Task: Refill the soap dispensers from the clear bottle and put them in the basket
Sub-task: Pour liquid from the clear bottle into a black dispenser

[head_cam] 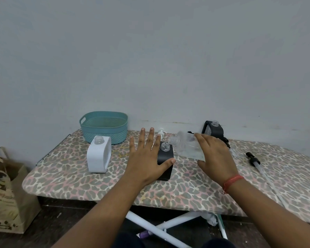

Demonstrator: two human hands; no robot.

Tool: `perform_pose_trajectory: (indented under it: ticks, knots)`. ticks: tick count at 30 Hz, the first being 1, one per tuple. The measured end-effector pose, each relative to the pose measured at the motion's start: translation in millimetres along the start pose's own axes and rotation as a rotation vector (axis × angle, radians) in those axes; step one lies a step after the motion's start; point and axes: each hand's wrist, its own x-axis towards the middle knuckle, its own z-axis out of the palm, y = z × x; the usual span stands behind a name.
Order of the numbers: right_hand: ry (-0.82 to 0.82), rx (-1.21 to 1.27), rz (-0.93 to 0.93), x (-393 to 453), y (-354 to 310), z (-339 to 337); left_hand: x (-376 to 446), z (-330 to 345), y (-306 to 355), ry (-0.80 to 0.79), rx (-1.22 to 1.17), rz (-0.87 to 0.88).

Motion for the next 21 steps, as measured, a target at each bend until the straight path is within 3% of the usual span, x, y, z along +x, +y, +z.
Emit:
perform_pose_trajectory:
  ticks: [21]
  knots:
    - [-0.042, -0.105, -0.026, 7, 1, -17, -3, 1, -1, 0.042, 0.034, 0.008]
